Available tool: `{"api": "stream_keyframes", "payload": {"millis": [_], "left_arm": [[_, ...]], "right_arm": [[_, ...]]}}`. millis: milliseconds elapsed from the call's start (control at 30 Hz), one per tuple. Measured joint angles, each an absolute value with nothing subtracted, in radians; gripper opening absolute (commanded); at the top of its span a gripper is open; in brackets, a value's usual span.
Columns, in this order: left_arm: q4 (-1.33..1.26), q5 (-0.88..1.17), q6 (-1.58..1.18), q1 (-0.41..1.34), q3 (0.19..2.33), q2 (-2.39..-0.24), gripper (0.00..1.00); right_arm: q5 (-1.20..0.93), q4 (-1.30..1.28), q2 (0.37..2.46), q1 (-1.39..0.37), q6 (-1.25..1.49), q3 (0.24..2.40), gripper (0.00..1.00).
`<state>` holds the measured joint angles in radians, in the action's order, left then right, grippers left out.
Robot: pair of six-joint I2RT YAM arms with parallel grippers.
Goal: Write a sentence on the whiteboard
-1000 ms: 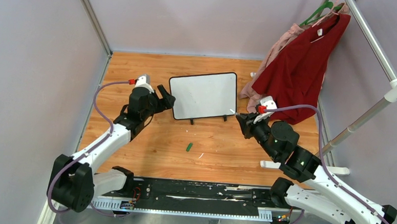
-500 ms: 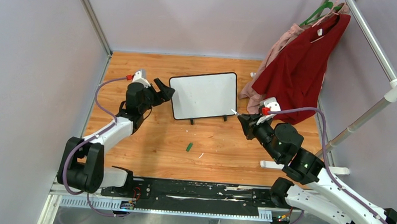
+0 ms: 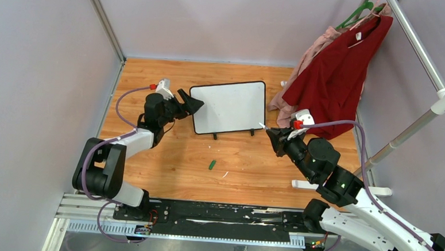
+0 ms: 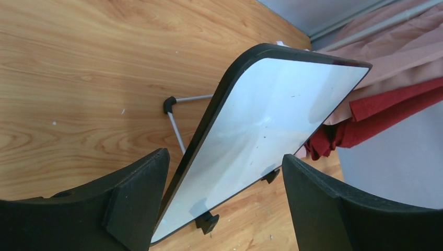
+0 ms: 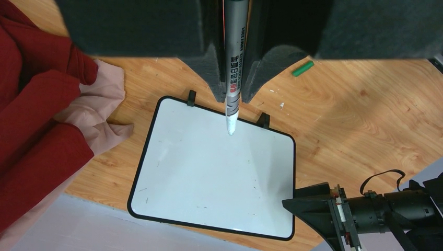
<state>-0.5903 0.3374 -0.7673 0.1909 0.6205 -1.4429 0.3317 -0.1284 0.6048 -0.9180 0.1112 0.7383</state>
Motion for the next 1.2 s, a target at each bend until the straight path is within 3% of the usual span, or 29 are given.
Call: {"api": "stream_keyframes", "payload": {"millis": [667,1200], "left_arm": [[-0.636,0.464,-0.797,0.205,0.62,-1.501,0.76],[-0.619,0.449,-0.795,0.194,0.573,-1.478,0.8]], "right_arm": [[0.329,-0.128,0.624,-0.918,0.112,0.738,0.0],[0.322,-0.129,0.621,-0.918,0.112,0.738,0.0]]}}
